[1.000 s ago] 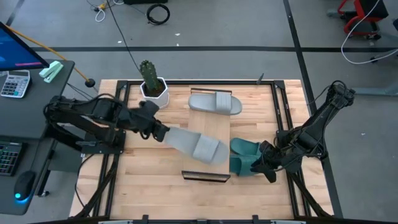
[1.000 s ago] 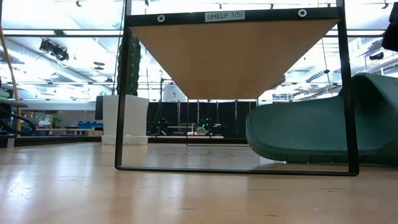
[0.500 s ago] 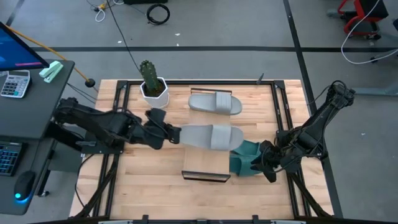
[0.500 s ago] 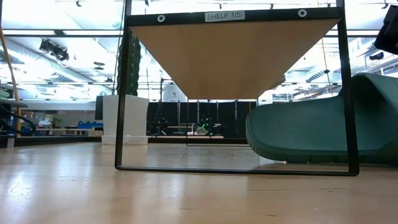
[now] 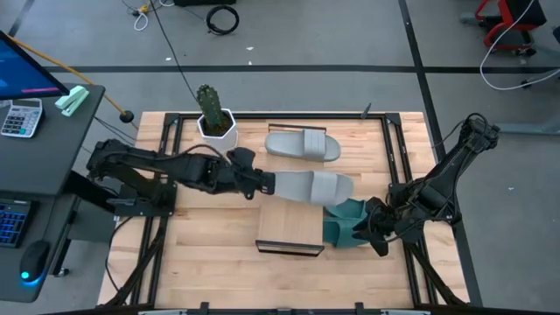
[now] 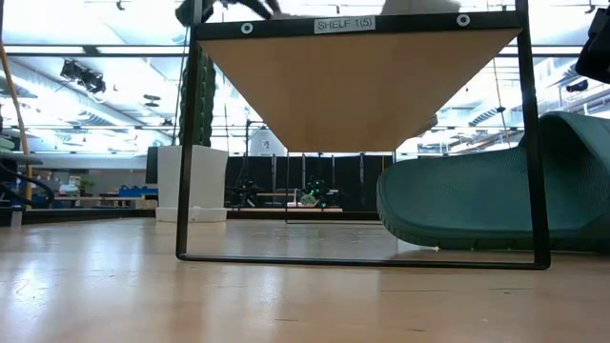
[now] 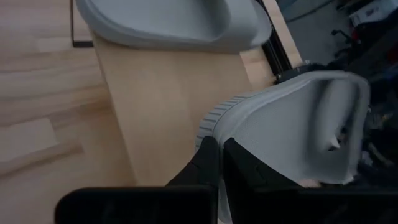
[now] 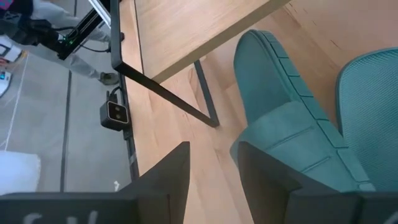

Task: Pick and place slides into the shelf
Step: Put the gray slipper onto the shelf

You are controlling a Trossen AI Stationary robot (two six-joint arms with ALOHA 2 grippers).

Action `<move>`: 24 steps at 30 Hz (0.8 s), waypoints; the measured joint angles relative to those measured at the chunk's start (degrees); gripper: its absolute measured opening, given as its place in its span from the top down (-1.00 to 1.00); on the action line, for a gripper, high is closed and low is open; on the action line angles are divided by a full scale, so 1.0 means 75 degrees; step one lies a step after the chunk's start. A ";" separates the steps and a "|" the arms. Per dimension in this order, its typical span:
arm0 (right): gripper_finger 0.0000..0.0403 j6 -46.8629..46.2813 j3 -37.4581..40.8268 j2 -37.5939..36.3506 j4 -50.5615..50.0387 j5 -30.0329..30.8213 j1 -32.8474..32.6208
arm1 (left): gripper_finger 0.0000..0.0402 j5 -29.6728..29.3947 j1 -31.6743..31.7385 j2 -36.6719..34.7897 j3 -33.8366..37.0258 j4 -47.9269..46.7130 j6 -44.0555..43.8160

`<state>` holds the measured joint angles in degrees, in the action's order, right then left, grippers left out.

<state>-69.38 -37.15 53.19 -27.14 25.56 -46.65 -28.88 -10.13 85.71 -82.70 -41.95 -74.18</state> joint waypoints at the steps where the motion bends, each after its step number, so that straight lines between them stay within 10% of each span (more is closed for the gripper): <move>1: 0.30 -0.0001 0.0000 0.0000 0.0004 0.0001 0.0000 | 0.94 0.0028 0.0098 0.0007 -0.0003 0.0064 0.0041; 24: 0.30 -0.0018 0.0000 0.0000 0.0083 0.0150 0.0000 | 0.94 0.2026 0.1708 0.0050 0.0521 0.0930 0.0985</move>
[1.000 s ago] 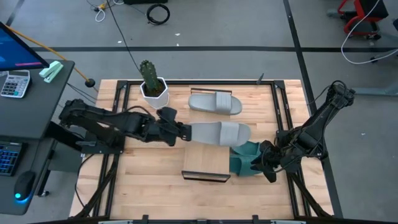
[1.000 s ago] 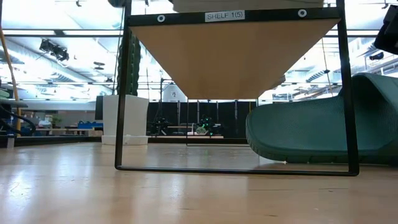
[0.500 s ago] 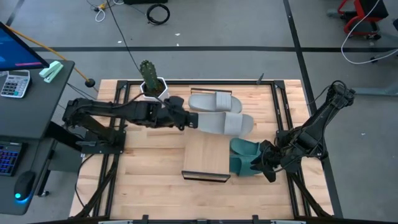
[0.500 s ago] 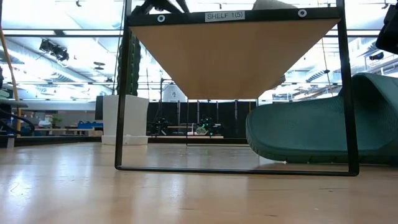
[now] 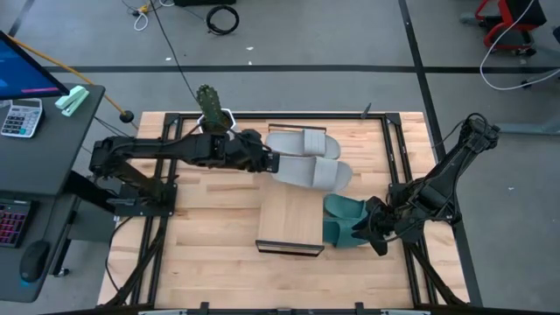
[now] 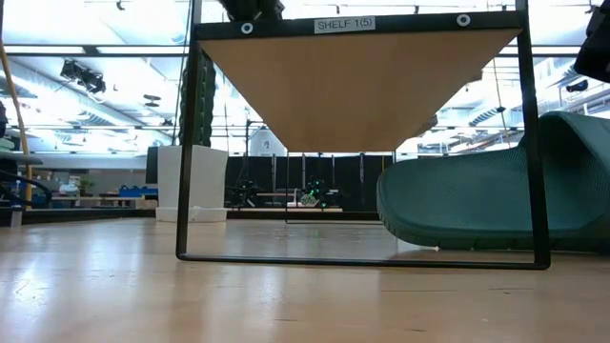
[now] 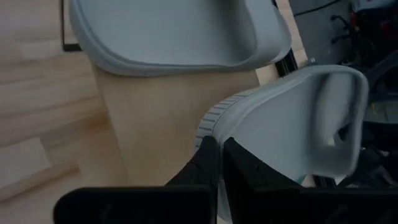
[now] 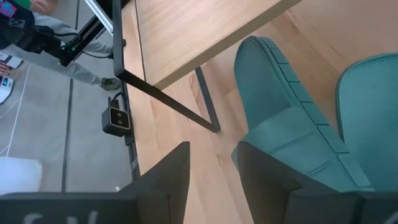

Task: Pick and place slides into the shelf
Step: Put the gray slipper onto the shelf

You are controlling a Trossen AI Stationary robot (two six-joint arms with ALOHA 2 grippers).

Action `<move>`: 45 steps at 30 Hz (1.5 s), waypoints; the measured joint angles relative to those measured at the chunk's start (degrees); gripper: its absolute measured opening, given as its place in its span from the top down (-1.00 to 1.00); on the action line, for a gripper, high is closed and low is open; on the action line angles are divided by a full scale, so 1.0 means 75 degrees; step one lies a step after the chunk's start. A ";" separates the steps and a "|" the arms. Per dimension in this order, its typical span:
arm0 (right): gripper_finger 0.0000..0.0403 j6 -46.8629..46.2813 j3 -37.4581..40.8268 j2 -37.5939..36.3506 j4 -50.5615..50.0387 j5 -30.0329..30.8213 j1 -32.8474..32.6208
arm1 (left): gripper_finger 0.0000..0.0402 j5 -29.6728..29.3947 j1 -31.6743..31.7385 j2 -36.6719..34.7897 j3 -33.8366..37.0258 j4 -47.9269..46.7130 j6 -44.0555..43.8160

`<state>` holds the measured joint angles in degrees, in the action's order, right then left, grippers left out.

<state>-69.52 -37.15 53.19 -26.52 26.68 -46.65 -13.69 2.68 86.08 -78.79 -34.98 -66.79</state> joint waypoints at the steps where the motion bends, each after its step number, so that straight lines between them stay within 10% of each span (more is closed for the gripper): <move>1: 0.30 -0.0008 0.0000 0.0000 -0.0001 0.0003 0.0001 | 0.94 0.0114 0.0049 0.0000 0.0118 0.0140 -0.0001; 45: 0.30 -0.0341 -0.0006 0.0003 -0.0058 -0.0022 0.0003 | 0.93 0.0311 0.0605 -0.0933 0.1064 0.0498 0.0432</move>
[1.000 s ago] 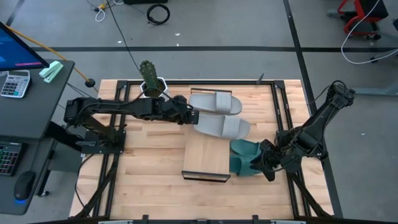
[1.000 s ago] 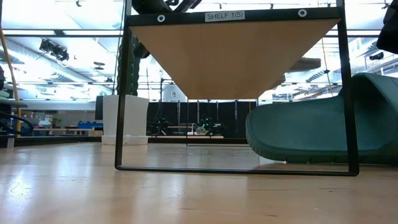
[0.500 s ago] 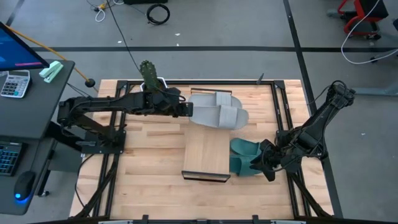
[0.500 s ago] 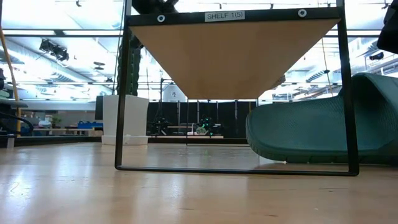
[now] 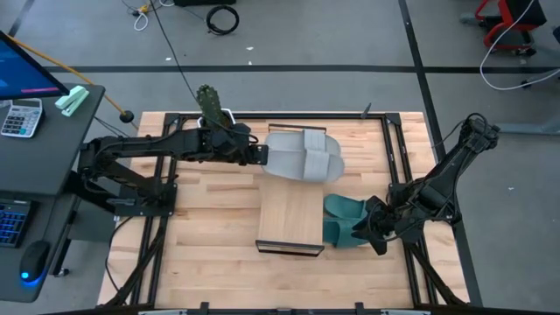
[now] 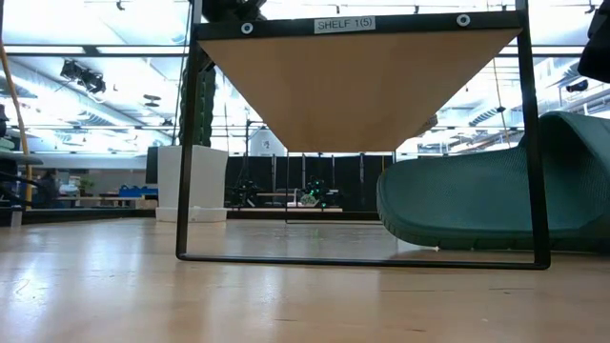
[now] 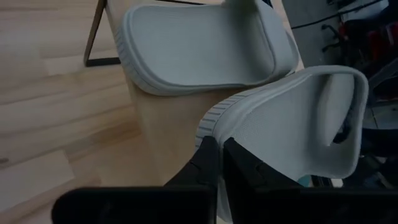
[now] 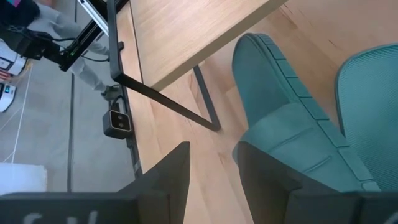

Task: Pick and place slides into the shelf
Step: Put the gray slipper onto the shelf

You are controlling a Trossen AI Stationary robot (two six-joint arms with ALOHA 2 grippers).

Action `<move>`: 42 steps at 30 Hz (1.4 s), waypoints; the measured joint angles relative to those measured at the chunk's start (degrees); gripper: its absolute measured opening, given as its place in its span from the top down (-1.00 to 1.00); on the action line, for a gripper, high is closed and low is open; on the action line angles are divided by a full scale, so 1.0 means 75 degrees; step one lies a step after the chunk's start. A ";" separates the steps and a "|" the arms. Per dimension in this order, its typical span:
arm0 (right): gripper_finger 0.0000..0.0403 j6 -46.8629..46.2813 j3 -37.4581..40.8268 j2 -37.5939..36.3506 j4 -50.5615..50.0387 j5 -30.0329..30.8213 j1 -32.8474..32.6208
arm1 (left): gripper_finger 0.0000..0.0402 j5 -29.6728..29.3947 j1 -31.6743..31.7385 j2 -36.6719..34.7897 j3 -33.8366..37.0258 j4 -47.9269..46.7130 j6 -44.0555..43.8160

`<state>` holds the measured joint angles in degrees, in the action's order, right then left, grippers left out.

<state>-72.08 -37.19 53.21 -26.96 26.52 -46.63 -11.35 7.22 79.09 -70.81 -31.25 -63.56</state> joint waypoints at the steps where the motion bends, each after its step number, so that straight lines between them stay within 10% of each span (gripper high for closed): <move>1: 0.30 -0.0015 0.0000 0.0000 -0.0001 -0.0017 -0.0003 | 0.92 0.0000 0.0000 0.0000 0.0001 -0.0006 0.0045; 42: 0.30 -0.0256 0.0003 0.0000 0.0003 -0.0078 -0.0003 | 0.95 0.0221 -0.0041 0.0102 0.1259 0.1617 -0.0501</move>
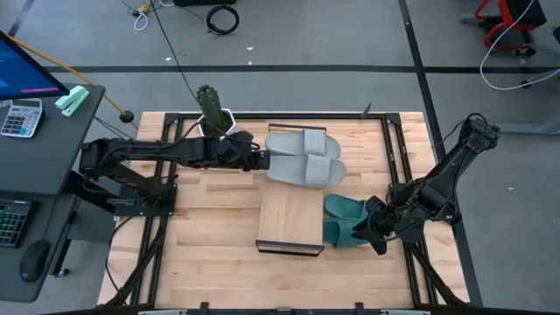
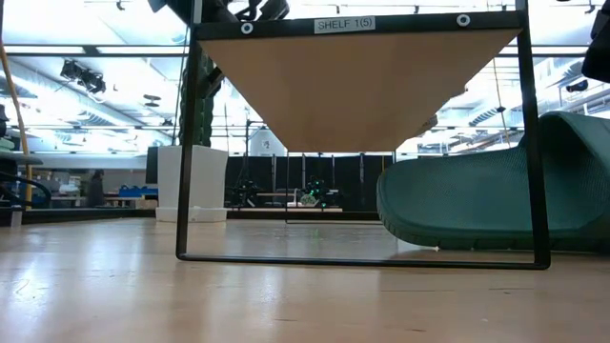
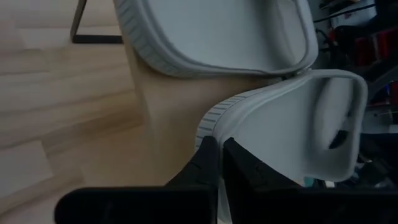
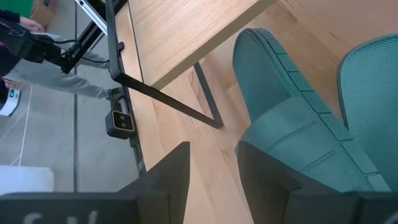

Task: Pick and place slides into the shelf
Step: Put the gray slipper onto the shelf

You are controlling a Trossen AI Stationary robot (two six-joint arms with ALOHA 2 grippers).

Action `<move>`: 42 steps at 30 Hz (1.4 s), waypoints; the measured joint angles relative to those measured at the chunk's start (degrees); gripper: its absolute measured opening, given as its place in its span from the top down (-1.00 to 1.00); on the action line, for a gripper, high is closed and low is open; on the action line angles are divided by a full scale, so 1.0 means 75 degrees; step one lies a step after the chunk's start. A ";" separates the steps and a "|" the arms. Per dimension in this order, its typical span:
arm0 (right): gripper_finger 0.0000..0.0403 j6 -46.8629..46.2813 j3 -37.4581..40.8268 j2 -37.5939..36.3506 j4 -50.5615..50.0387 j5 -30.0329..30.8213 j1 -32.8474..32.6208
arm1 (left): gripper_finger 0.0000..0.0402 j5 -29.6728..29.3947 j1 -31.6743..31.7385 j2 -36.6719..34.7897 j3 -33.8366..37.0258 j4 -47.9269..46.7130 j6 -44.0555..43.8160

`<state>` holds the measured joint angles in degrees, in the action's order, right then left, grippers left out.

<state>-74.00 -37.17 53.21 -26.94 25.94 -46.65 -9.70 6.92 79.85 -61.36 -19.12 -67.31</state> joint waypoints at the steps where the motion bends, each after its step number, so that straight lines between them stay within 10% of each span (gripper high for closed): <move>1: 0.30 -0.0003 0.0000 0.0000 0.0000 0.0000 0.0003 | 0.93 0.0003 0.0000 -0.0002 0.0000 0.0028 0.0010; 42: 0.30 -0.0105 0.0000 -0.0003 -0.0003 0.0084 0.0003 | 0.89 0.0274 0.0271 -0.0254 -0.0003 -0.0649 0.0058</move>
<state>-74.78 -37.17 53.19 -26.96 26.57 -46.63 -7.64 8.95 77.95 -61.39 -23.98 -66.88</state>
